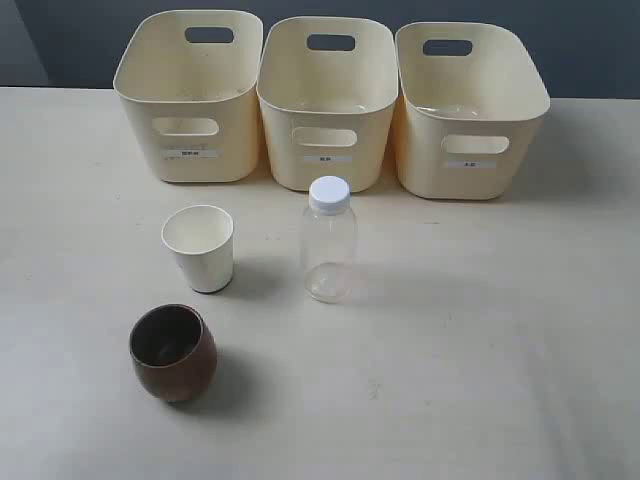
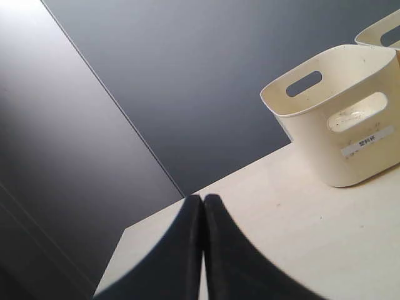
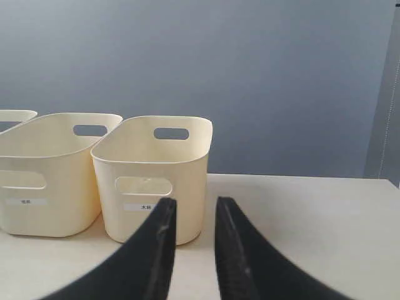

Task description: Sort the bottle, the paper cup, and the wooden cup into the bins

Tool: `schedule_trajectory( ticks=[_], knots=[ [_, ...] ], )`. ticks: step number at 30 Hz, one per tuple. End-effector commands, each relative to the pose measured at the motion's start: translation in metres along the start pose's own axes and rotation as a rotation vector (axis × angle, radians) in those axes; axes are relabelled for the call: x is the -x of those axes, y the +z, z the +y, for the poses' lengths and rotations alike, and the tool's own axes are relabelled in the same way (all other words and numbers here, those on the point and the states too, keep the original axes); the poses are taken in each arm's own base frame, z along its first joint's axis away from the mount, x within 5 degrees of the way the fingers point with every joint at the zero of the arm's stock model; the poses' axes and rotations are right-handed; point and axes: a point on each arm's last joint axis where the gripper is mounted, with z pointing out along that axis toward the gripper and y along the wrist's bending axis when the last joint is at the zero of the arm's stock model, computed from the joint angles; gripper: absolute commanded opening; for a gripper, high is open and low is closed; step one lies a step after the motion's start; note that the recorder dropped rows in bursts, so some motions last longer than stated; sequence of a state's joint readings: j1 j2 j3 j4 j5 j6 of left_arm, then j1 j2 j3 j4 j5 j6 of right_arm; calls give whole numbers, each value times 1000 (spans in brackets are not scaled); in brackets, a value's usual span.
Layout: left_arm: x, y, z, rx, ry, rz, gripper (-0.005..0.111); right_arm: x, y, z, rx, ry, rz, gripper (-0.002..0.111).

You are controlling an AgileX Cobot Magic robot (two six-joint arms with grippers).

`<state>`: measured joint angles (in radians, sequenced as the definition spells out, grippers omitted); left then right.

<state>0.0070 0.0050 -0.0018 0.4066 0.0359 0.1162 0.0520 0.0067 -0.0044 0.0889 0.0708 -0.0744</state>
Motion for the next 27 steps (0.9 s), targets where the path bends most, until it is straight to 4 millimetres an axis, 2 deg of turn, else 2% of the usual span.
schedule_trajectory(
  ticks=[1,10,13,19,27],
  knots=[
    [0,0,0,2,-11,-9,0,0,0,0,-6,0,-9,23],
    [0,0,0,2,-11,-9,0,0,0,0,-5,8,-9,23],
    [0,0,0,2,-11,-9,0,1,0,0,-2,83,-26,23],
    [0,0,0,2,-11,-9,0,3,0,0,11,345,-47,23],
    [0,0,0,2,-11,-9,0,1,0,1,19,365,-19,23]
  ],
)
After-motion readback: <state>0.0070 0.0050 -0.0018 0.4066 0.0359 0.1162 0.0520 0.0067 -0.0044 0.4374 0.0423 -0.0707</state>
